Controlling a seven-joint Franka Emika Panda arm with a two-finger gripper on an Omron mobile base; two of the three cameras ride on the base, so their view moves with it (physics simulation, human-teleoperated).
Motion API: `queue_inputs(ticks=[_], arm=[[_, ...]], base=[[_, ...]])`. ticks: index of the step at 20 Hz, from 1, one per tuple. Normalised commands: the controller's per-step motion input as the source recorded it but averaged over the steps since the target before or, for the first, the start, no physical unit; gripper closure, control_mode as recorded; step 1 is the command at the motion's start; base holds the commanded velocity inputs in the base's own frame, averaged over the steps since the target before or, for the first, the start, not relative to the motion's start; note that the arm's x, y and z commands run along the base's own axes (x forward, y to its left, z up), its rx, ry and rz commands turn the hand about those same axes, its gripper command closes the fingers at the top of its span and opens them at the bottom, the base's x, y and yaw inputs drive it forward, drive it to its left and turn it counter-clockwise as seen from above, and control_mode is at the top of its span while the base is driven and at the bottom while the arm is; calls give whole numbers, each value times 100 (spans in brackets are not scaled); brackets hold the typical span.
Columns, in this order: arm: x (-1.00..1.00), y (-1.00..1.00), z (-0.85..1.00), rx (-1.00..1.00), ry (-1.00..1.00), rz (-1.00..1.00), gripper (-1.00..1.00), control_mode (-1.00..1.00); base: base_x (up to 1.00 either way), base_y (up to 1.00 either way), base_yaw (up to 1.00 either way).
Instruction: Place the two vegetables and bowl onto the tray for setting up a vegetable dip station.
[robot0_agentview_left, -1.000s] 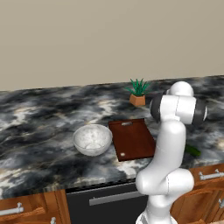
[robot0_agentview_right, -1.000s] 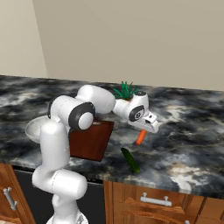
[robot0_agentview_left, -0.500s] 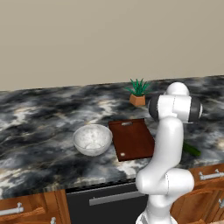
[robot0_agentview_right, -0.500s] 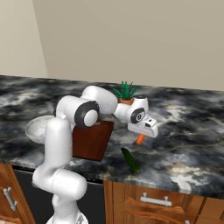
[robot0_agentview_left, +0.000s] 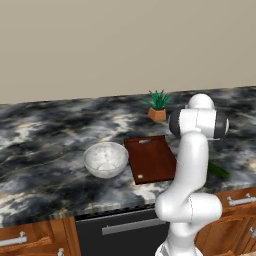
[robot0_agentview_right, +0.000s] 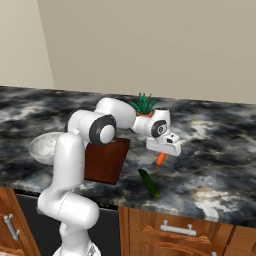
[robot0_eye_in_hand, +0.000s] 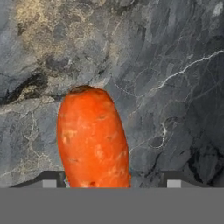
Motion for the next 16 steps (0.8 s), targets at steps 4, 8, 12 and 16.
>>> queue_inputs(ticks=[4, 8, 12, 16], arm=[[0, 0, 0, 0, 0, 0, 100, -100], [-4, 0, 0, 0, 0, 2, 100, -100], [-24, -2, 8, 0, 0, 12, 100, -100], [-8, 7, 53, 0, 0, 12, 100, -100]], base=[[0, 0, 0], [0, 0, 0], [0, 0, 0], [0, 0, 0]])
